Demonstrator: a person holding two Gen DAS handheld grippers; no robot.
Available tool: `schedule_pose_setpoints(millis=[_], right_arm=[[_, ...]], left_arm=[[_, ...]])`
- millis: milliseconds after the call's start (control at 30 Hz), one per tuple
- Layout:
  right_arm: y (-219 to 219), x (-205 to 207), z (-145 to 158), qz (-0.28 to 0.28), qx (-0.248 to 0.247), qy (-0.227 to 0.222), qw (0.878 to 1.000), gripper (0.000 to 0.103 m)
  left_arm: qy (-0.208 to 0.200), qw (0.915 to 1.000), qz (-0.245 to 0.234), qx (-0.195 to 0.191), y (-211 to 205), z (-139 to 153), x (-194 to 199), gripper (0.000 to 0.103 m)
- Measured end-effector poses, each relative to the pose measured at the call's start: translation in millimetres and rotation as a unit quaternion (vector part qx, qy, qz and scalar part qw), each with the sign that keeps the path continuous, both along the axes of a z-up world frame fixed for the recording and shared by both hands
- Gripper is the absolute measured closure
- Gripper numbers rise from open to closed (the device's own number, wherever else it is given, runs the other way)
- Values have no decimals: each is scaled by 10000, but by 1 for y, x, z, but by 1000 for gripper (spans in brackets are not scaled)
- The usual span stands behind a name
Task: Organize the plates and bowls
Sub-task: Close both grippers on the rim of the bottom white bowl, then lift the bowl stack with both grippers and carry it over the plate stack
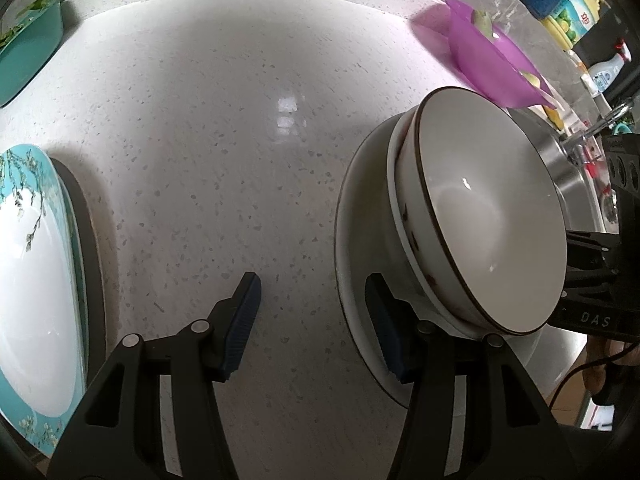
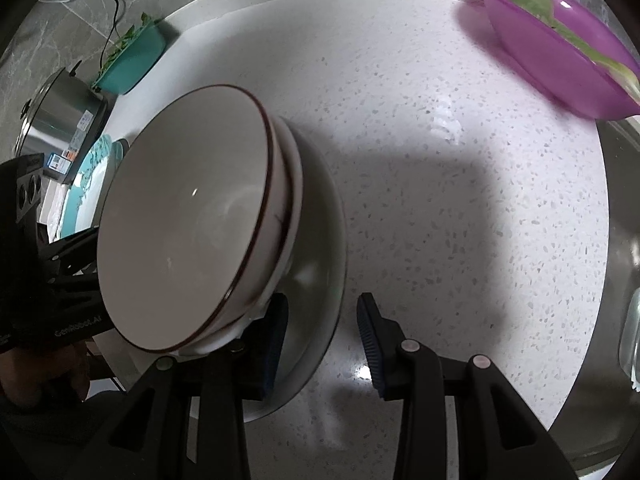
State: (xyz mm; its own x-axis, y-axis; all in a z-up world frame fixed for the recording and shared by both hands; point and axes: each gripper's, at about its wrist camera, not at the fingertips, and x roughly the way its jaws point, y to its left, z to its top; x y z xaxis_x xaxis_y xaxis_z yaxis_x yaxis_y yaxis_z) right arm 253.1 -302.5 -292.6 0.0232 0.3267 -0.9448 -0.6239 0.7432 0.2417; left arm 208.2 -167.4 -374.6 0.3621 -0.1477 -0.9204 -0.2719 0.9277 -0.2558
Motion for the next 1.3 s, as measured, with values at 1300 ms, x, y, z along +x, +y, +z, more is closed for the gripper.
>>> schedule_pose_setpoints(millis=[1300], right_arm=[[2,-8,22,-285,-47,-186,9994,86]], left_arm=[[-239,9986,-414,-234,-8,22,-4,89]])
